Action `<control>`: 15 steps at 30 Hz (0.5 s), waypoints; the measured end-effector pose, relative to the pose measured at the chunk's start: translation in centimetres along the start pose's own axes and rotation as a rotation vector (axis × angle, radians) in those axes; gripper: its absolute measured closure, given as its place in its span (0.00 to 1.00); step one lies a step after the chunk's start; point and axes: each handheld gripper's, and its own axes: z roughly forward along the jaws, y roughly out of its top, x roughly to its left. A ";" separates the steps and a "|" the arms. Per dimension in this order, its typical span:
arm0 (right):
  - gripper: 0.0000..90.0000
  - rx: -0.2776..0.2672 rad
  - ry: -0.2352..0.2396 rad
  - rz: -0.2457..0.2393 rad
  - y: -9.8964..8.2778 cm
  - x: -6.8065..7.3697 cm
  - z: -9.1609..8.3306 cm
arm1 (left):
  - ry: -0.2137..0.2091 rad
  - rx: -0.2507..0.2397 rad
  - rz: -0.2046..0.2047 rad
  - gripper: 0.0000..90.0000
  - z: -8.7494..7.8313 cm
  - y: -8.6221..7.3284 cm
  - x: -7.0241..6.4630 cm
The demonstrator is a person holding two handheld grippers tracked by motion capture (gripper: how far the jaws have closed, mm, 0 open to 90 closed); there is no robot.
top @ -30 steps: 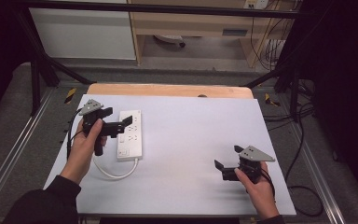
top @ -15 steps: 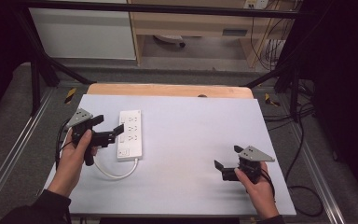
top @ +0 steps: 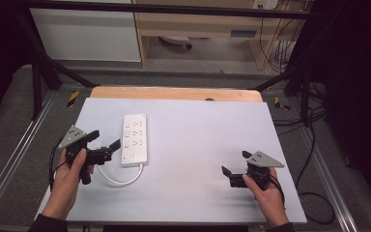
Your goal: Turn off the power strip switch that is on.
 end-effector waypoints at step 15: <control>0.03 0.032 -0.021 0.004 -0.2 -0.2 0.3 | 0.029 -0.007 0.010 0.06 -3.0 -2.9 -0.1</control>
